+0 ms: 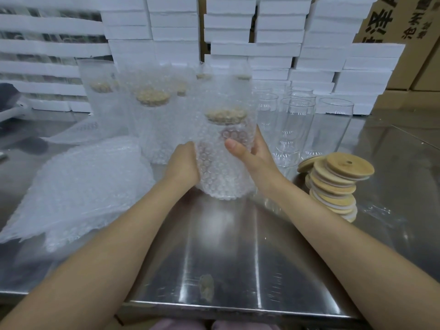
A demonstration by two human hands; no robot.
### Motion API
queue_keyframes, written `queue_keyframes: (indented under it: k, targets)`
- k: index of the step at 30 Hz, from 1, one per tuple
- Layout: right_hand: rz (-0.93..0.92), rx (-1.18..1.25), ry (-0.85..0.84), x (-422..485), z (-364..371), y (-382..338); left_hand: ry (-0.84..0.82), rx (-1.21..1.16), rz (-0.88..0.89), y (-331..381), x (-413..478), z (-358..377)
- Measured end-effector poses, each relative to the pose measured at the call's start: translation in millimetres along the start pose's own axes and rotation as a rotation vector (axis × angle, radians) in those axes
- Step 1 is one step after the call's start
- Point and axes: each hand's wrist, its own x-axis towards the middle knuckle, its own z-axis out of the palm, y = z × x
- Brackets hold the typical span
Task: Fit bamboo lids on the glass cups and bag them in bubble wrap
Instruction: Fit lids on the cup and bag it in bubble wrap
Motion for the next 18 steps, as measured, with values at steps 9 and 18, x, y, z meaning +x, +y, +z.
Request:
queue_keyframes:
  k: [9, 18]
  targets:
    - [0.139, 0.125, -0.005, 0, 5, 2, -0.237, -0.593, 0.267, 19, -4, -31]
    - [0.448, 0.335, 0.174, -4, 19, 17, -0.16, -0.657, 0.321, 19, -1, -16]
